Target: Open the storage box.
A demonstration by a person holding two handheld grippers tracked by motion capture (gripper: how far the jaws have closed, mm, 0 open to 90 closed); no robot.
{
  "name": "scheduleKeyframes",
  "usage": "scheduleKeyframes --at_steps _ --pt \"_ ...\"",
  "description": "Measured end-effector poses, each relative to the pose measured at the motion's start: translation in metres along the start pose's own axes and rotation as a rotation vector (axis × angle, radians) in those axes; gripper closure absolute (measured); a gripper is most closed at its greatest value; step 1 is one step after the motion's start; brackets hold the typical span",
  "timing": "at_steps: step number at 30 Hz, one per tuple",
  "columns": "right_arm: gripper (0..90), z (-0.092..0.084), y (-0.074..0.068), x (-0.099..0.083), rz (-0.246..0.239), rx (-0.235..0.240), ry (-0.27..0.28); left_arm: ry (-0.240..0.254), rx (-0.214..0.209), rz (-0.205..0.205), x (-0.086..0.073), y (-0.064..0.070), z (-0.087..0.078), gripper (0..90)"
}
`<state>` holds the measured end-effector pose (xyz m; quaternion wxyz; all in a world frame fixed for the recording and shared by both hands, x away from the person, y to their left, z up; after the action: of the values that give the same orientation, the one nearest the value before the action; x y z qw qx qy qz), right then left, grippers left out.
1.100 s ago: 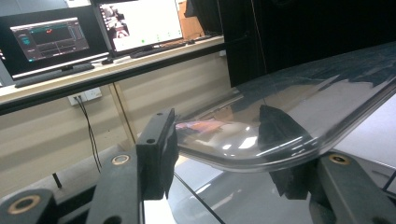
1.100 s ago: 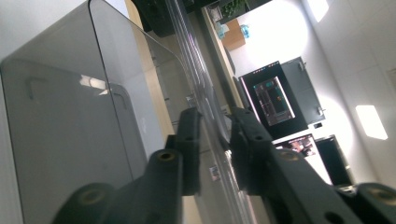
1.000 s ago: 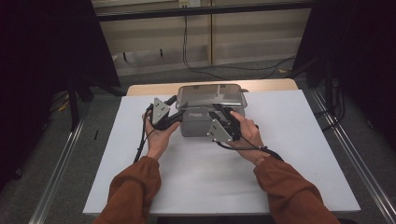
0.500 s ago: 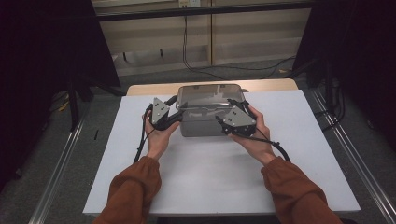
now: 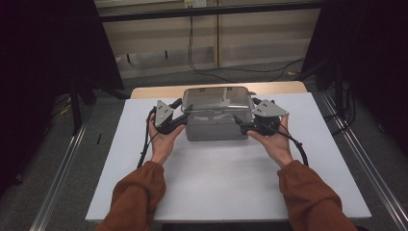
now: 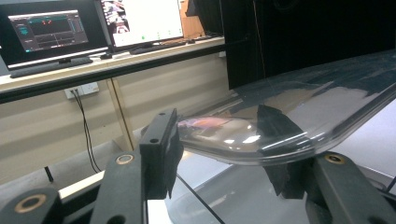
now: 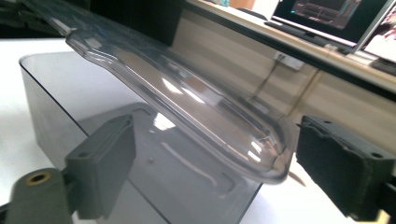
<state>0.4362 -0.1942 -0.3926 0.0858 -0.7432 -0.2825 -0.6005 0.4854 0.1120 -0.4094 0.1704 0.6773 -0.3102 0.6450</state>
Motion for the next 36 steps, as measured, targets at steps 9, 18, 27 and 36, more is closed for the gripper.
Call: scheduleKeyframes --at_steps 9,18,27,36 --pt "14.5 0.009 0.016 -0.008 0.056 0.011 0.026 0.0 0.0 -0.004 0.001 -0.001 0.0 50.0" --pt "35.5 0.017 0.034 -0.011 0.067 -0.012 0.051 0.006 -0.001 -0.001 0.003 -0.002 0.001 50.1" --pt "49.4 0.021 0.044 -0.015 0.089 -0.008 0.072 0.01 0.001 -0.001 0.005 -0.003 0.003 48.9" --pt "56.1 0.026 0.046 -0.003 0.074 -0.012 0.077 0.021 0.009 0.003 0.011 -0.01 0.008 46.2"
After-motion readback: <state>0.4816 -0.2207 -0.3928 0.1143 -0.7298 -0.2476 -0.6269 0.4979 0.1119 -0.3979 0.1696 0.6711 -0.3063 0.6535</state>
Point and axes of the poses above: each handheld gripper's, and its own axes: z roughly forward along the jaws, x roughly out of its top, y roughly to its right, the point moved 2 cm from there along z, roughly forward along the jaws, and after that the axes turned 2 degrees about z, right-handed, at the moved point
